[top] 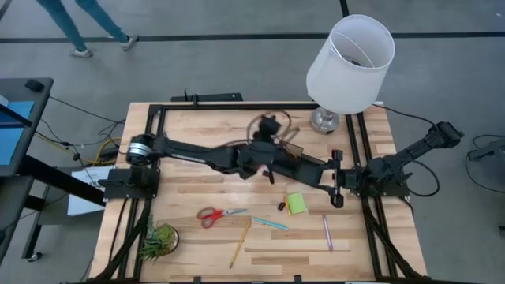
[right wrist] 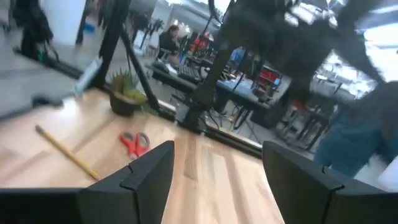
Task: Pick and place office supplies into organizer
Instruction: Put the blue pen into the desk organizer
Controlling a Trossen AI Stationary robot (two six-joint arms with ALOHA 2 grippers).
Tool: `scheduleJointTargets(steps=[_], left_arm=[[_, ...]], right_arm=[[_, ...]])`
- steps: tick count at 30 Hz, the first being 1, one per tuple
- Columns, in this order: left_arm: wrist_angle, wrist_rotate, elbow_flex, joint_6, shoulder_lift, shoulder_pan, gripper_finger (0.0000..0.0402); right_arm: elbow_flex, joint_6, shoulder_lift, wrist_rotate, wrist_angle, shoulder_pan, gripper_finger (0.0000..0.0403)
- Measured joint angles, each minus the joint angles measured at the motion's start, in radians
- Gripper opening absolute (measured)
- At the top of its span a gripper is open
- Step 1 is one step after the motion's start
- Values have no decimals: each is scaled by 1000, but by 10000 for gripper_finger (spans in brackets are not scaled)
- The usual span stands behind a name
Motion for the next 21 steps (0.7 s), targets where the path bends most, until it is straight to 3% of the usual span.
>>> scheduleJointTargets(steps=[7,10,12,14,17,19,21], left_arm=[[-199,-89,1,-290,-214,-29,135],[-378,-77,1,-533,-307,-44,135],[-559,-17,1,-760,-371,-56,135],[-764,120,1,-1024,-426,-62,135],[-1041,445,1,-1360,-485,-57,135],[-1168,648,1,-1503,-501,-50,135],[-1249,770,-8,-1578,-501,-57,135]], right_arm=[[0,397,0,-4,86,0,240],[0,501,0,-4,115,0,240],[0,514,0,-4,138,0,240],[0,512,0,-4,152,0,240],[0,542,12,-5,154,0,240],[0,579,40,-9,155,0,240],[0,608,78,-11,168,0,240]])
